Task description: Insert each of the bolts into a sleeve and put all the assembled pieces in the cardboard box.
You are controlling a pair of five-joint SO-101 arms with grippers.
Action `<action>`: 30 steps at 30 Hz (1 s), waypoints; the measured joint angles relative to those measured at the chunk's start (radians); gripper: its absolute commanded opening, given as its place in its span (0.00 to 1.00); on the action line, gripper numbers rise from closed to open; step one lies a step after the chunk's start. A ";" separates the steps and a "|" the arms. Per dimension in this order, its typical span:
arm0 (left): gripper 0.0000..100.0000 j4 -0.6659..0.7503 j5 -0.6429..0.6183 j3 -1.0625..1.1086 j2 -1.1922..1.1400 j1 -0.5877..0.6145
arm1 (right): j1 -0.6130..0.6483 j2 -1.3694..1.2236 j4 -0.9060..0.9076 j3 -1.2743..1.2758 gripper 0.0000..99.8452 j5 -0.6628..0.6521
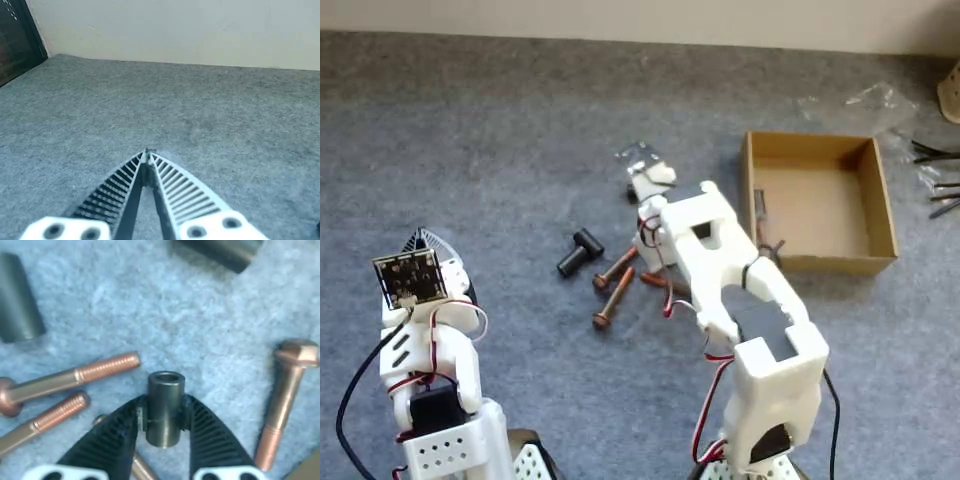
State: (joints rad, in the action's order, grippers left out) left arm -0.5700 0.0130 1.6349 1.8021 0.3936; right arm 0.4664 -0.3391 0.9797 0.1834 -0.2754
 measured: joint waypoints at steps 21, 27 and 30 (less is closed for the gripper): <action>0.01 0.000 0.000 0.000 0.000 0.000 | -0.002 -0.009 0.092 -0.008 0.01 -0.107; 0.01 0.000 0.000 0.000 0.000 0.000 | 0.000 -0.009 0.107 -0.008 0.01 -0.112; 0.01 0.000 0.000 0.000 0.000 0.000 | 0.000 -0.009 0.107 -0.008 0.01 -0.112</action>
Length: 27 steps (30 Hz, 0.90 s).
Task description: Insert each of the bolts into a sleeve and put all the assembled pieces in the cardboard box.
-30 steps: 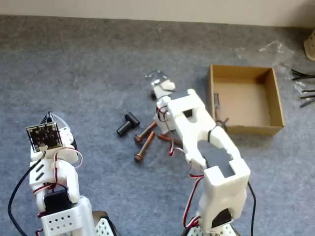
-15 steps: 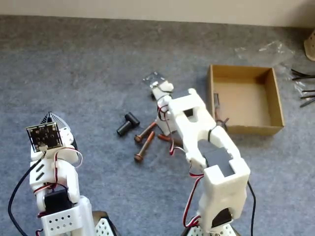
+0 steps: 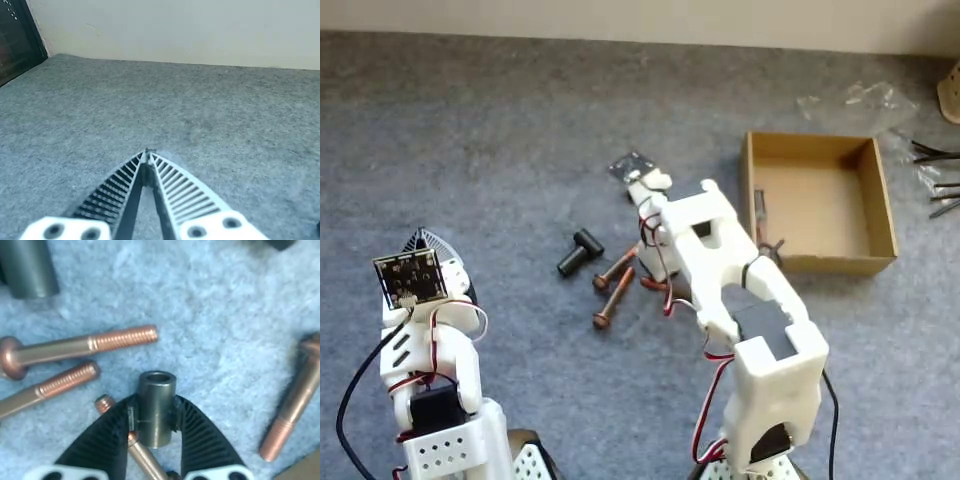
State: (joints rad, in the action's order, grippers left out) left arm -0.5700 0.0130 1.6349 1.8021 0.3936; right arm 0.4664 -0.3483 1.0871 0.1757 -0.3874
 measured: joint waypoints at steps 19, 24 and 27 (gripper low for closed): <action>0.01 0.000 0.000 0.000 0.000 0.000 | -0.003 0.155 0.207 -0.147 0.01 -0.003; 0.01 0.000 0.000 0.002 0.000 0.000 | -0.020 0.230 0.269 -0.209 0.01 -0.003; 0.01 0.000 0.000 0.002 0.000 0.000 | -0.021 0.307 0.276 -0.212 0.01 -0.003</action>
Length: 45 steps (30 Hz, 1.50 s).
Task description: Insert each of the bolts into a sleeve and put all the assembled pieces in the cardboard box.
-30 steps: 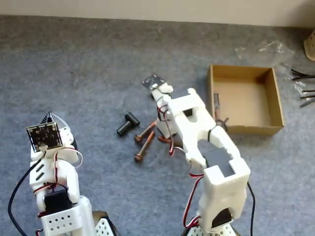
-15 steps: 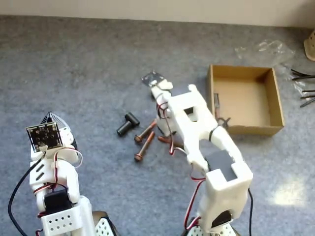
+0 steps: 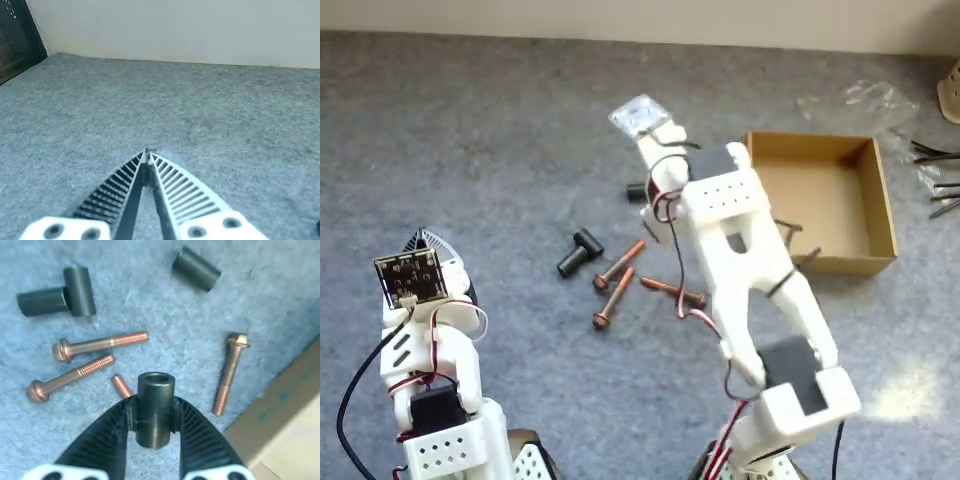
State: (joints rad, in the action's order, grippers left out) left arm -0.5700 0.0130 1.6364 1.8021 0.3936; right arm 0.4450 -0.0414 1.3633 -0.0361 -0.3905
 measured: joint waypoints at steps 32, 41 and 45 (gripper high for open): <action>0.01 -0.229 0.216 -0.101 0.000 -0.296 | -0.118 0.875 -0.173 0.695 0.01 0.120; 0.01 -0.393 0.245 -0.281 0.002 -0.416 | -0.176 1.065 -0.290 0.905 0.01 0.212; 0.01 -0.425 0.245 -0.385 -0.031 -0.434 | -0.178 1.111 -0.290 0.953 0.01 0.215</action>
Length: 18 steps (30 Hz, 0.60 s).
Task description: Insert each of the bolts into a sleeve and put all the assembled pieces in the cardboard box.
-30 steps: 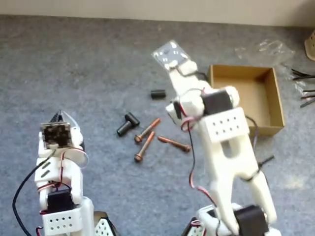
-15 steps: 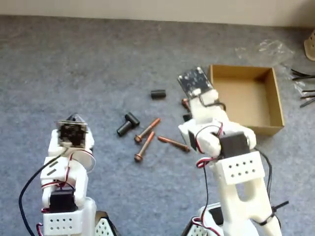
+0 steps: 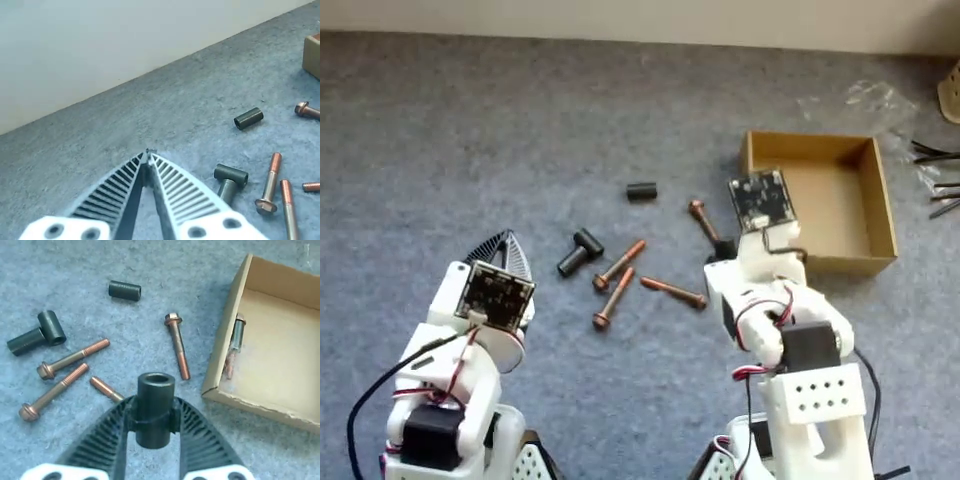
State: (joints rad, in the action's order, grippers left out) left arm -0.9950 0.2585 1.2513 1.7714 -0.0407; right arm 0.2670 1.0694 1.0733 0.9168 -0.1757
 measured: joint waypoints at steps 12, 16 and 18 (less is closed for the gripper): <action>0.01 -0.058 -0.002 -0.379 -0.611 -0.098 | -0.064 0.021 -0.009 0.038 0.01 0.000; 0.01 -0.083 0.000 -0.428 -0.806 -0.235 | -0.097 0.023 -0.018 0.058 0.01 0.003; 0.01 -0.083 0.000 -0.450 -0.891 -0.295 | -0.095 0.023 -0.040 0.080 0.01 0.003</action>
State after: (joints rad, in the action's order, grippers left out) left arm -1.0779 0.2585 0.8017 0.8800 -0.3353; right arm 0.1718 1.0925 1.0334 0.9966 -0.1726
